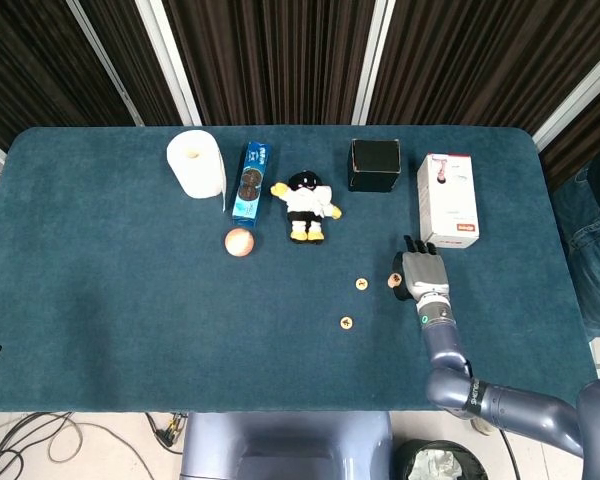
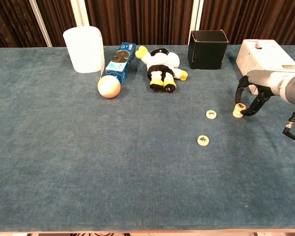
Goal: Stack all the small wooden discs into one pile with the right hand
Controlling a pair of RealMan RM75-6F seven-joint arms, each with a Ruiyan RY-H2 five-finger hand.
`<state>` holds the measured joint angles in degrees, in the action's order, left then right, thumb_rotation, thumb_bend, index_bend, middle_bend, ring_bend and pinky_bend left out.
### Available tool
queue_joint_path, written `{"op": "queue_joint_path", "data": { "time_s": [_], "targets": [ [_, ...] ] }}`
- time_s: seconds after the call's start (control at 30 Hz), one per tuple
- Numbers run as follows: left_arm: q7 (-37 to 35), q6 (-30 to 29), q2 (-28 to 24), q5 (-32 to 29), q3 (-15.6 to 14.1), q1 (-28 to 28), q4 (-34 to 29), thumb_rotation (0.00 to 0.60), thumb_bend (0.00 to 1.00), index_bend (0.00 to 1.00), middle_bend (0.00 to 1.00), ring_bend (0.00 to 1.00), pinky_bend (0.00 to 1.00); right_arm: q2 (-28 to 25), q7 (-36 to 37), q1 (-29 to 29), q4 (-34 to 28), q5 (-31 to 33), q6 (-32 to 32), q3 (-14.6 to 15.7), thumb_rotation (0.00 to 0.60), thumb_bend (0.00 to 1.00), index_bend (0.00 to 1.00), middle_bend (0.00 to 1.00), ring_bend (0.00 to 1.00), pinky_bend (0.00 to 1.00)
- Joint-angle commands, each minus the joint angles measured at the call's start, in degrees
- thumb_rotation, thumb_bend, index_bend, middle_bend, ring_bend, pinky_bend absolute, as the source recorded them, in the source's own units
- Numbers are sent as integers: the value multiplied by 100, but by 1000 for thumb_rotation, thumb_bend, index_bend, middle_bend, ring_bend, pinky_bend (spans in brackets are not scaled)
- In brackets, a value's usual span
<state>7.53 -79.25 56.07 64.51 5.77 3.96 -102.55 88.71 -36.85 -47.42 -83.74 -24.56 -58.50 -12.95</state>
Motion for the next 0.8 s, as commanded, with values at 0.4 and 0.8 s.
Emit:
{"op": "queue_joint_path", "data": {
  "time_s": [0.4,0.8],
  "targets": [
    [-78,2,-39,-59,28,-23,-11,600,151,78,0,0,4,226,-80,-179,-308,-108,-204,-105,600,406,408,0,0,0],
    [-200,65,-86,-8,15,-21,-3,600,151,78,0,0,4,863,-216,-357,121,-220,-333,-89,600,407,408,0,0,0]
  ]
}}
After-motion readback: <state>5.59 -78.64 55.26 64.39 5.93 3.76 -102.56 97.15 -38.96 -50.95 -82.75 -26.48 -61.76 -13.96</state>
